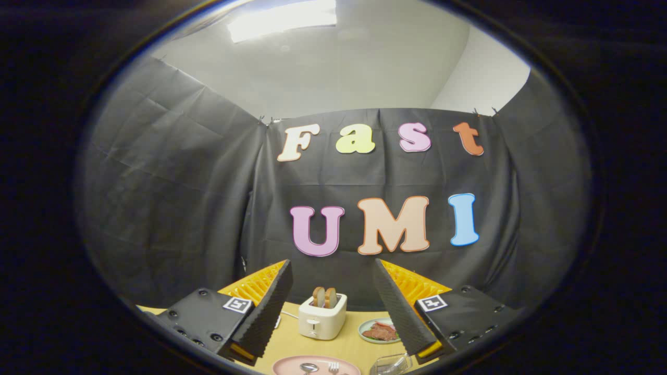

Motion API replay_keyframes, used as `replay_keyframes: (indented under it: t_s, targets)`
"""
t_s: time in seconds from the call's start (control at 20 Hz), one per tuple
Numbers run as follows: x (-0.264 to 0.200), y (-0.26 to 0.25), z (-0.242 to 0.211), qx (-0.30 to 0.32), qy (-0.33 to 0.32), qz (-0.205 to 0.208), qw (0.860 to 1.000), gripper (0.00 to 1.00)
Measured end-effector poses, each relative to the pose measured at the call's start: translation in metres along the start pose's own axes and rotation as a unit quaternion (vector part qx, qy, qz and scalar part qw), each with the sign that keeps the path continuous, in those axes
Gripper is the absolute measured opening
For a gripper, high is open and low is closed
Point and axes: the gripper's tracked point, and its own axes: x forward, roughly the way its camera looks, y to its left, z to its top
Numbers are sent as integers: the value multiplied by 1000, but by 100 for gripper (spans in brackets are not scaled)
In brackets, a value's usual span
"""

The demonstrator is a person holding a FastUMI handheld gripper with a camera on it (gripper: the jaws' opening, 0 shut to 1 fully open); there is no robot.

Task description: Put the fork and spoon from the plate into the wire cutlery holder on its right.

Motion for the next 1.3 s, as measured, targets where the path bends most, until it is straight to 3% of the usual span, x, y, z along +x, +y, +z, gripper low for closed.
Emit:
replay_keyframes:
  t_s: [0.3, 0.7, 1.3]
  targets:
    - [0, -3, -17, -22, 22, 7, 999, 100]
    - [-2, -5, -95, -32, 123, 33, 991, 100]
    - [-43, 3, -250, -47, 312, 73, 946, 100]
